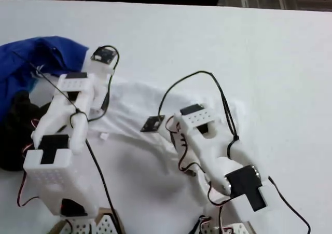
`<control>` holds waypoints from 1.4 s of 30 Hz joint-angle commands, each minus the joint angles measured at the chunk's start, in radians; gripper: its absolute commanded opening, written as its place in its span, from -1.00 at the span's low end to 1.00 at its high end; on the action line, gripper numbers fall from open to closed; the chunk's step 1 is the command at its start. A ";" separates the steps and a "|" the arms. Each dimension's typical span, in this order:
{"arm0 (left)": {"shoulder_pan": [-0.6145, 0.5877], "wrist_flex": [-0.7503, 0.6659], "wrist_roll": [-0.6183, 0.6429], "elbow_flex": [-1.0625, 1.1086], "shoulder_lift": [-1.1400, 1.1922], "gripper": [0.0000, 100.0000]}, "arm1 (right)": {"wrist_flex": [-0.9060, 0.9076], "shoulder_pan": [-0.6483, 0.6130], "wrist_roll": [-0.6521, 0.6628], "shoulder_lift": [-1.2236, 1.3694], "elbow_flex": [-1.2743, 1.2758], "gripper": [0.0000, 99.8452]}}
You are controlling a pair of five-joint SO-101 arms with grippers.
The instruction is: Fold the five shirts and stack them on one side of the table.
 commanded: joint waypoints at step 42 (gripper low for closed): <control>-0.002 -0.023 0.012 -0.022 0.005 -0.95 | 0.321 0.292 0.218 0.644 -1.341 -0.60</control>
